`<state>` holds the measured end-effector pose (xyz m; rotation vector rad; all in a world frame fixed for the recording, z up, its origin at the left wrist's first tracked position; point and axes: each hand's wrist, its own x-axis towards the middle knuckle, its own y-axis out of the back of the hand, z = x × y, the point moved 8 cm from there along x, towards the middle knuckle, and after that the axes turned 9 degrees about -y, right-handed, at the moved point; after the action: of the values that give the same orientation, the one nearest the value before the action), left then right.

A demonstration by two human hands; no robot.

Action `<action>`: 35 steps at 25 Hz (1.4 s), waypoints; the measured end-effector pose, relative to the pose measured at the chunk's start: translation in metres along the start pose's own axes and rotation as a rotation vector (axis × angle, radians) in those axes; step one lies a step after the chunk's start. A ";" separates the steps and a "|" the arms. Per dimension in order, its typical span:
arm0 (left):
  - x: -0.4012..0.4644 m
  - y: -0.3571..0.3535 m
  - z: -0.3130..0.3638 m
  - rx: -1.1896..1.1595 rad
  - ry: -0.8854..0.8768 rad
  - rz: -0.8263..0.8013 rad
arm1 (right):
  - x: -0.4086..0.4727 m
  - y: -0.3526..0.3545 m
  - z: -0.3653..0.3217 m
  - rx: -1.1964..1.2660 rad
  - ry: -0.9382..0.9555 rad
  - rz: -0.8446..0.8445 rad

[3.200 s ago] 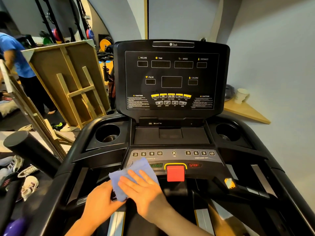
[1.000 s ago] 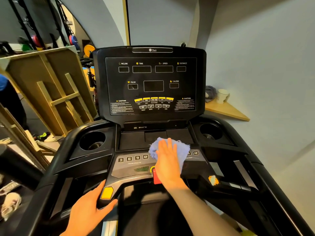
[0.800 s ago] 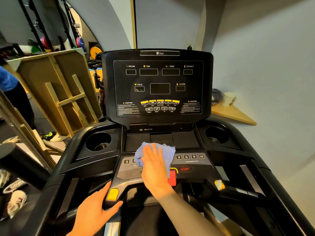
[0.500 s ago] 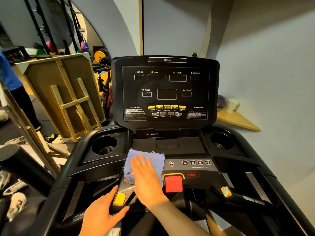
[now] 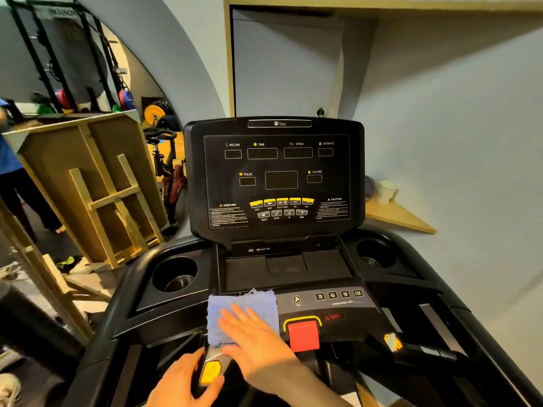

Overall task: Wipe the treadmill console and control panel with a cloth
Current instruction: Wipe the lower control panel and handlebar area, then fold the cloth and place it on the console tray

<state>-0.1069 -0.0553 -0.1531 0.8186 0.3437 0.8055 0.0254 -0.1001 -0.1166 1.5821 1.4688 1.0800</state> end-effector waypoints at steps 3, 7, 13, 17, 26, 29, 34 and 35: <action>0.012 0.016 -0.004 -0.037 0.007 0.246 | -0.012 0.033 0.022 0.122 -0.008 0.199; 0.044 0.020 0.006 -0.186 0.111 0.302 | -0.009 0.069 0.089 0.135 -0.232 0.291; 0.080 0.030 0.018 -0.103 0.217 0.232 | 0.017 0.065 0.112 0.028 -0.209 0.050; 0.086 0.035 0.018 0.002 0.226 0.119 | 0.014 0.061 0.097 0.049 -0.163 0.027; 0.098 0.034 0.022 -0.055 0.068 -0.093 | 0.023 0.050 0.101 0.184 -0.217 -0.013; 0.107 0.036 0.030 -0.061 0.003 -0.157 | 0.024 0.049 0.102 0.168 -0.240 -0.100; 0.119 0.044 0.047 -0.094 -0.100 -0.229 | 0.024 0.071 0.111 0.287 -0.385 -0.208; 0.124 0.048 0.053 -0.097 -0.126 -0.227 | 0.026 0.078 0.113 0.324 -0.398 -0.219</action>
<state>-0.0196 0.0307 -0.0793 0.7209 0.2771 0.5516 0.1602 -0.0777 -0.0880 1.6850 1.5422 0.3842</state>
